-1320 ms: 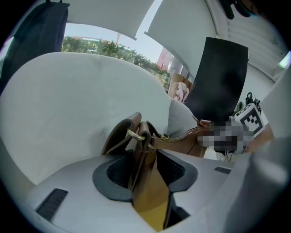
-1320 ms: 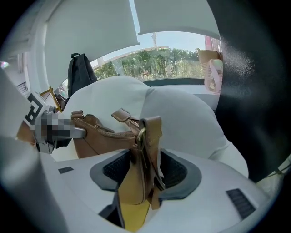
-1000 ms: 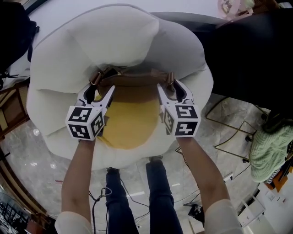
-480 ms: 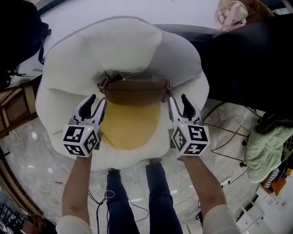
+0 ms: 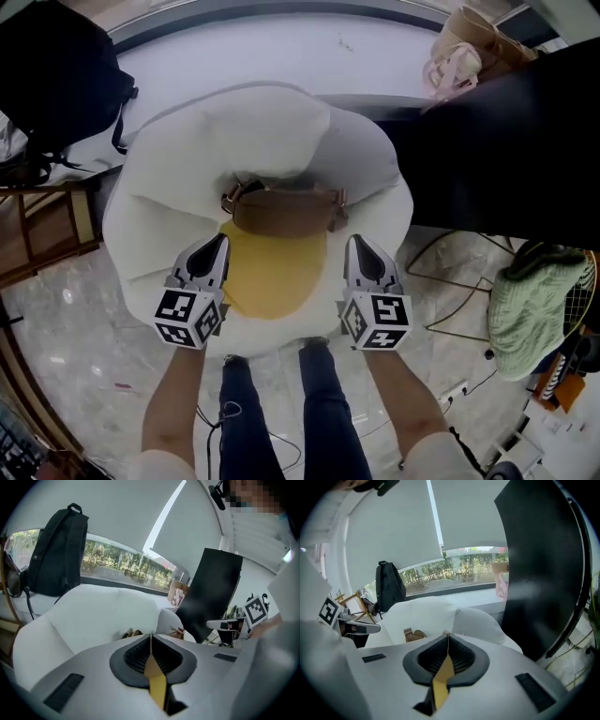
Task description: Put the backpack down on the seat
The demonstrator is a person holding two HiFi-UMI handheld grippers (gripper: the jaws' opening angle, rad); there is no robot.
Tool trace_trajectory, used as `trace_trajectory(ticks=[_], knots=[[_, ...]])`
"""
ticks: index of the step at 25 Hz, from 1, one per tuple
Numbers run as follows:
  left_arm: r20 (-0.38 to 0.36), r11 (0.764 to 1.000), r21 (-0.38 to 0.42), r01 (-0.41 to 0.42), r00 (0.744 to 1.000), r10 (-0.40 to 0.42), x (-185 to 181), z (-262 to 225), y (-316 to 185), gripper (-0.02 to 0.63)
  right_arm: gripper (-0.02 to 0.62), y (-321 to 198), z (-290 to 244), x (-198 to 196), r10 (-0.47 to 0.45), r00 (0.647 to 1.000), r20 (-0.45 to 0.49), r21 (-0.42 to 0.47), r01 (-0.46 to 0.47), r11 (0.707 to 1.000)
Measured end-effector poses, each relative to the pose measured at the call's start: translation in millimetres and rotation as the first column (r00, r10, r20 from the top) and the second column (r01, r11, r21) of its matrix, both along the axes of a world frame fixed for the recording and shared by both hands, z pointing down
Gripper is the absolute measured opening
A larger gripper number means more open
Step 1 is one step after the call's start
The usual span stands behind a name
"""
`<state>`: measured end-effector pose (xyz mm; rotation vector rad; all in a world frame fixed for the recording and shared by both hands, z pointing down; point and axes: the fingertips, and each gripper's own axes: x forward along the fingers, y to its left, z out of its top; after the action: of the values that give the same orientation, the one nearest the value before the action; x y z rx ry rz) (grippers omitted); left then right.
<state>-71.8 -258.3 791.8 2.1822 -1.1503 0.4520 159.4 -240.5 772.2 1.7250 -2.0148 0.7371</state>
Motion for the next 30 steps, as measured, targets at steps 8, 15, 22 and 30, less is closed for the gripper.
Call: trace_trajectory(ticks=[8,15,22,30], knots=[[0.052,0.998,-0.006,-0.059,0.997,0.059,9,-53,27,0.037,0.031,21,-66,-7,0.028,1.0,-0.002,0.062,-0.028,0.998],[-0.009,1.0,0.016,-0.008,1.0,0.008,12,-126,47,0.035,0.031,55,-116,-16,0.038,0.999,0.03,0.035,-0.039,0.999],[0.033,0.996,0.069,-0.049,0.998,0.047,17,-191,72,0.035,0.031,79,-176,-21,0.025,0.999,0.041,0.052,-0.027,0.998],[0.036,0.996,0.077,-0.04,0.999,0.037,14,-251,98,0.035,0.031,102,-239,-31,-0.006,0.999,0.047,0.078,0.002,0.997]])
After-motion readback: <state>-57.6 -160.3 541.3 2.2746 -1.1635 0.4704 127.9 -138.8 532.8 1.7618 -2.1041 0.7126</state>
